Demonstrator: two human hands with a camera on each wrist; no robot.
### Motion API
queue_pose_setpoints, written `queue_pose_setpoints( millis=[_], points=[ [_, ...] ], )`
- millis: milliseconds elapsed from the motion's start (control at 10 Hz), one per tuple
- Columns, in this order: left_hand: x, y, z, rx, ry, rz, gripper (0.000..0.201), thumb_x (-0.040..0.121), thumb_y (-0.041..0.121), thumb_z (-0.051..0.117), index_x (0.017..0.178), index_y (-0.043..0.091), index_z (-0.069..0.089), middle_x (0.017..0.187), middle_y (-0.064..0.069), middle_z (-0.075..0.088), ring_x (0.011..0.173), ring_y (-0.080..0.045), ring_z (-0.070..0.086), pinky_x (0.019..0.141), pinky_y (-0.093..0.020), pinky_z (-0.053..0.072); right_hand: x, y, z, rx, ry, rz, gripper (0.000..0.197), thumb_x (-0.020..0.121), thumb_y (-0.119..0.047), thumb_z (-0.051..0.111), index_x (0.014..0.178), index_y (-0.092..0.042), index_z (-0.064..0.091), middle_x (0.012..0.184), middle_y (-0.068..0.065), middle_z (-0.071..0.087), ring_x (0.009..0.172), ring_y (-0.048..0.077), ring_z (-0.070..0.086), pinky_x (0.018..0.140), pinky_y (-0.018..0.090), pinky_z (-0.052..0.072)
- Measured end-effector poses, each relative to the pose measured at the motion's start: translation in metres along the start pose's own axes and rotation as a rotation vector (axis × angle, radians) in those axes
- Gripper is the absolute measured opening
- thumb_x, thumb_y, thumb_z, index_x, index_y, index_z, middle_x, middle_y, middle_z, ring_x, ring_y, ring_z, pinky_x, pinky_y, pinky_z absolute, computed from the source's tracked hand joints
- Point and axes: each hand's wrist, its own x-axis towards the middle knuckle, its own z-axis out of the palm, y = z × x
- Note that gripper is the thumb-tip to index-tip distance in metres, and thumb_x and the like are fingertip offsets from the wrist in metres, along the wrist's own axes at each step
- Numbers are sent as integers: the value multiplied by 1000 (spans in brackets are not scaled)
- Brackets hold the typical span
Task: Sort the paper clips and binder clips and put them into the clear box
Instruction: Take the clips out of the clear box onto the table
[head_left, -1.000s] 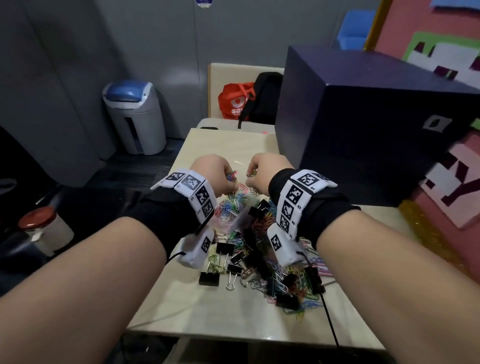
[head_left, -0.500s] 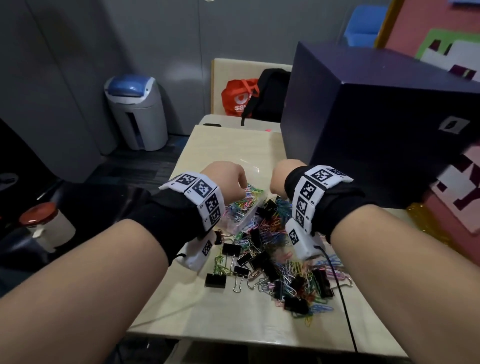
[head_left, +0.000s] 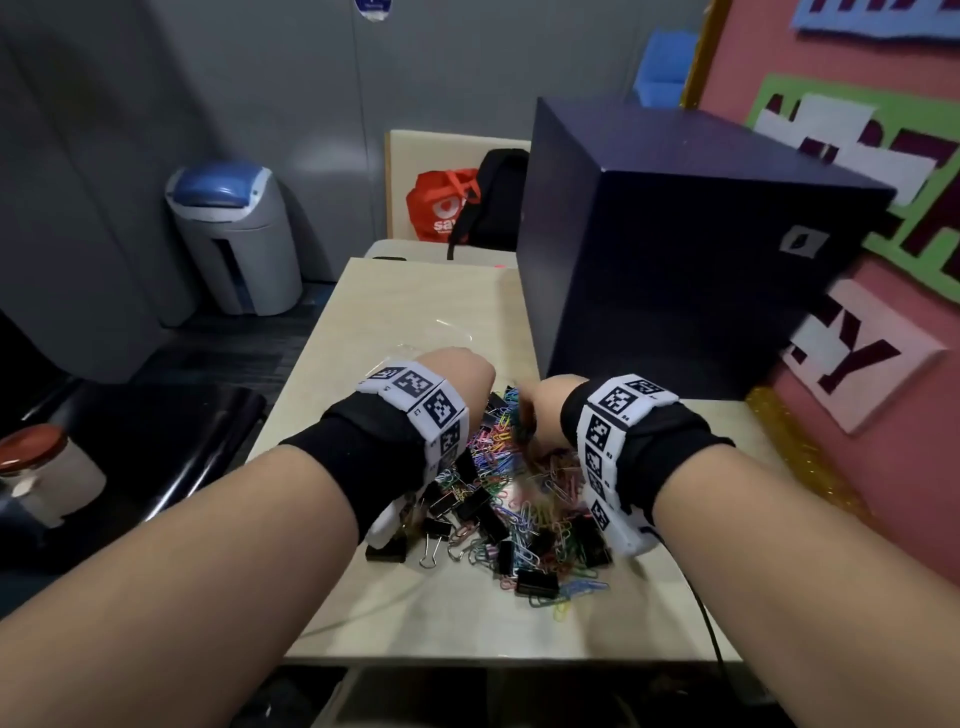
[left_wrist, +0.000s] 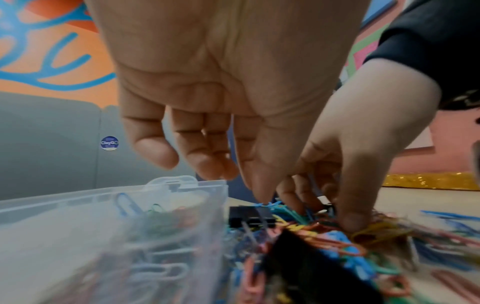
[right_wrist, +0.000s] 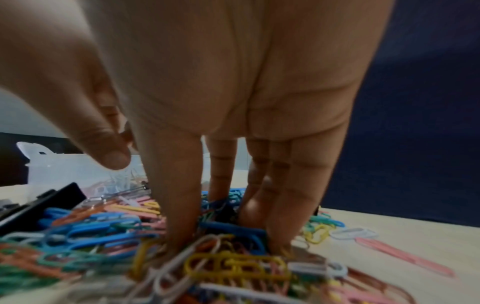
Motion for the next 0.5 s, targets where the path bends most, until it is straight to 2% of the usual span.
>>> queue_pose_setpoints(
  millis=[100, 200, 300, 400, 500],
  points=[
    [-1, 17, 1, 89, 43, 79, 37, 91, 17, 57, 128, 23, 58, 123, -6, 56, 111, -28, 59, 77, -30, 45, 4, 4, 8, -69, 9, -19, 38, 90, -28, 61, 124, -12, 58, 121, 8, 64, 109, 25, 63, 85, 29, 50],
    [2, 31, 5, 212, -24, 93, 44, 92, 20, 57, 135, 26, 50, 130, -5, 49, 119, -29, 50, 75, -31, 36, 2, 10, 5, -79, 84, -30, 31, 93, -21, 54, 121, -11, 61, 118, 8, 65, 107, 27, 63, 87, 30, 51],
    [7, 31, 9, 261, -89, 40, 29, 95, 20, 54, 124, 18, 60, 116, -1, 57, 109, -26, 54, 74, -29, 34, 4, 21, 2, -79, 107, -3, 28, 94, -17, 51, 117, -11, 66, 117, 6, 67, 107, 26, 63, 90, 31, 53],
    [9, 29, 7, 273, -65, 82, 19, 95, 22, 52, 110, 16, 63, 99, 0, 52, 90, -21, 52, 72, -27, 36, 9, 35, -4, -48, 126, 49, 29, 94, -19, 53, 120, -13, 65, 120, 5, 66, 110, 25, 63, 93, 33, 52],
    [9, 35, 5, 296, -60, 138, 29, 92, 25, 55, 119, 19, 65, 115, -2, 64, 86, -21, 53, 68, -29, 39, 11, 43, -9, -89, 3, 115, 33, 96, -20, 54, 128, -12, 60, 130, 5, 60, 115, 23, 60, 94, 32, 47]
  ],
)
